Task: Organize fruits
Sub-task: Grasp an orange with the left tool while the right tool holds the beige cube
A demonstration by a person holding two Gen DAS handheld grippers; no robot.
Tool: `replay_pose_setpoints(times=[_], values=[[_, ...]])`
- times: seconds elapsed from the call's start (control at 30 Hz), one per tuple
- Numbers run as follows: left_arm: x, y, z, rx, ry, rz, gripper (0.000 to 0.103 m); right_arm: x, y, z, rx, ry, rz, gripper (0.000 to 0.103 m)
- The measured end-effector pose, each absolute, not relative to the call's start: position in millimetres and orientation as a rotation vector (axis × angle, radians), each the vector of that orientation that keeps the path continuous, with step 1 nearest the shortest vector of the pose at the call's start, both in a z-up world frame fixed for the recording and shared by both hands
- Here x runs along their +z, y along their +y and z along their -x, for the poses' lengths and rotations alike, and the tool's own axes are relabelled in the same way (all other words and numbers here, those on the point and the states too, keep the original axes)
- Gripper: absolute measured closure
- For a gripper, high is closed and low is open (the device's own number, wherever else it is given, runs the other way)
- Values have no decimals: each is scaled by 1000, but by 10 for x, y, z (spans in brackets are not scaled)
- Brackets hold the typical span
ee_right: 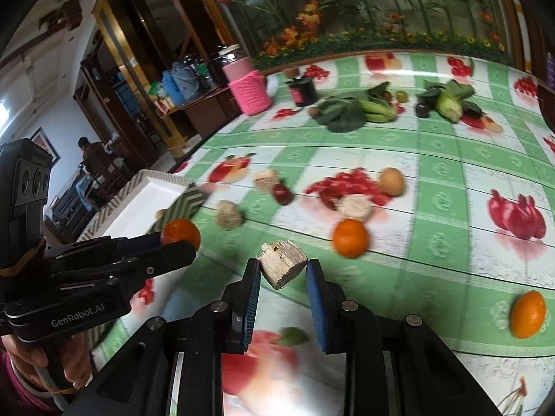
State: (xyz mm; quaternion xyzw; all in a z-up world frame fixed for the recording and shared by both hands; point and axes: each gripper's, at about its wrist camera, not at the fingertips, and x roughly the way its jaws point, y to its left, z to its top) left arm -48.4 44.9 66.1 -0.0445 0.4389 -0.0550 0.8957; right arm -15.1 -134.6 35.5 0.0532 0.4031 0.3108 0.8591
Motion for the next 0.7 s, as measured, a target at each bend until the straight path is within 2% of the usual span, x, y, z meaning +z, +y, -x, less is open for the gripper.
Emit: replay_pose_setpoints(times=[0.27,0.7], values=[[824,1057,821,15,869,97,73,507,-789,332,754,830,-60,77],[756,1916,1119,204,848,126,73,596,108,548,901,831,32,77]])
